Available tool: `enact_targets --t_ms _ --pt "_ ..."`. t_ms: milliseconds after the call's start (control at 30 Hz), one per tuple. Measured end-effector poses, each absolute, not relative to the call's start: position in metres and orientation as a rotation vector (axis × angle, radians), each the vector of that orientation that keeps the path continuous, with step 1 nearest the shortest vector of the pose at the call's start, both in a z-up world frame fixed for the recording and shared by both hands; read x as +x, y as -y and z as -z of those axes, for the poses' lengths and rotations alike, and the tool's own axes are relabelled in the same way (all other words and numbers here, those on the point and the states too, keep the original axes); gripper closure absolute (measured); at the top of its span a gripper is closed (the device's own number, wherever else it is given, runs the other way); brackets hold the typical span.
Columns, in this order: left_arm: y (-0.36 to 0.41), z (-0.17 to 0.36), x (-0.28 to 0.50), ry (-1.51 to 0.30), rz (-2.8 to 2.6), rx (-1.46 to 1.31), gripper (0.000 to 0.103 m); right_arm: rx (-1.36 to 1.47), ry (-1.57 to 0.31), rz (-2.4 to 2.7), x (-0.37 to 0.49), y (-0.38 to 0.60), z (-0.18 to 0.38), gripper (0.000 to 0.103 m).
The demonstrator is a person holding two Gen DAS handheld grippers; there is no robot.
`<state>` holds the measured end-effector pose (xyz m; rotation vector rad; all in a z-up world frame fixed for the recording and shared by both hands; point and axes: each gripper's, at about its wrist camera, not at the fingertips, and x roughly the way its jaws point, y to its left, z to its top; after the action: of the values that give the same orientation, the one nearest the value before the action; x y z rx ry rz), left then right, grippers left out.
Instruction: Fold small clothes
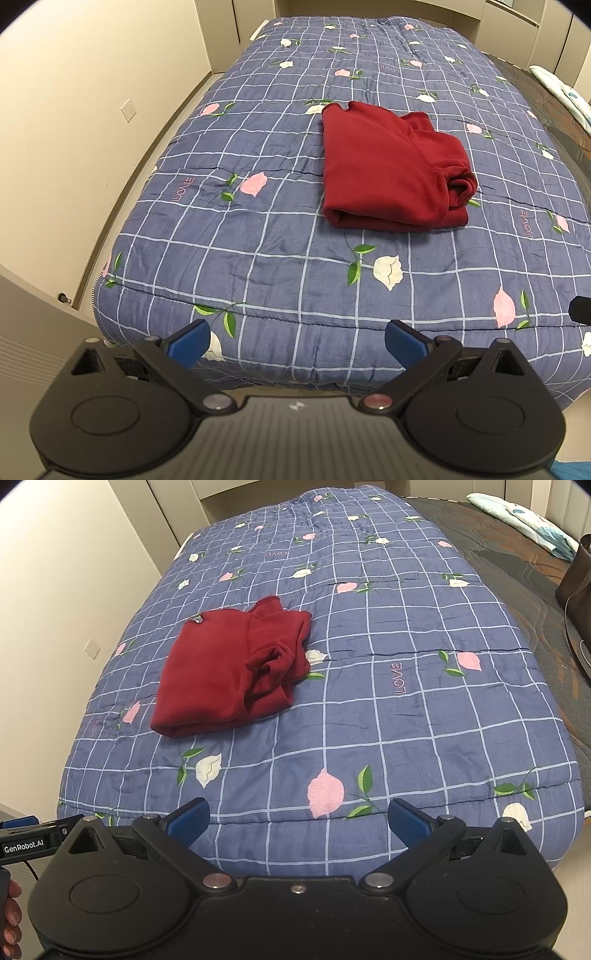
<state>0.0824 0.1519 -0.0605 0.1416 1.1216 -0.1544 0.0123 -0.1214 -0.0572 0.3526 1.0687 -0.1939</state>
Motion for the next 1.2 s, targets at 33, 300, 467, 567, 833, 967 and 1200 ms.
enact_targets --t_ms 33,300,467,567,833,967,1200 --pt "-0.1519 0.0606 0.0825 -1.122 0.154 0.142 0.001 0.353 -1.069 0.194 0.0123 0.1214 0.0573 0.001" --pt "-0.1520 0.0608 0.0827 -1.122 0.155 0.142 0.001 0.354 -1.069 0.195 0.0128 0.1220 0.0579 0.001" --pt "-0.1520 0.0616 0.0836 -1.124 0.156 0.142 0.001 0.354 -1.071 0.194 0.0130 0.1221 0.0578 0.001" --pt "-0.1519 0.0619 0.0840 -1.124 0.156 0.143 0.001 0.356 -1.072 0.196 0.0133 0.1236 0.0595 0.001" --pt "-0.1515 0.0639 0.0885 -1.138 0.147 0.166 0.001 0.356 -1.073 0.196 0.0140 0.1234 0.0597 0.001" --pt "-0.1526 0.0636 0.0892 -1.132 0.157 0.161 0.001 0.356 -1.073 0.195 0.0142 0.1234 0.0595 0.001" --pt "-0.1530 0.0641 0.0917 -1.136 0.181 0.173 0.001 0.355 -1.073 0.198 0.0144 0.1234 0.0603 0.001"
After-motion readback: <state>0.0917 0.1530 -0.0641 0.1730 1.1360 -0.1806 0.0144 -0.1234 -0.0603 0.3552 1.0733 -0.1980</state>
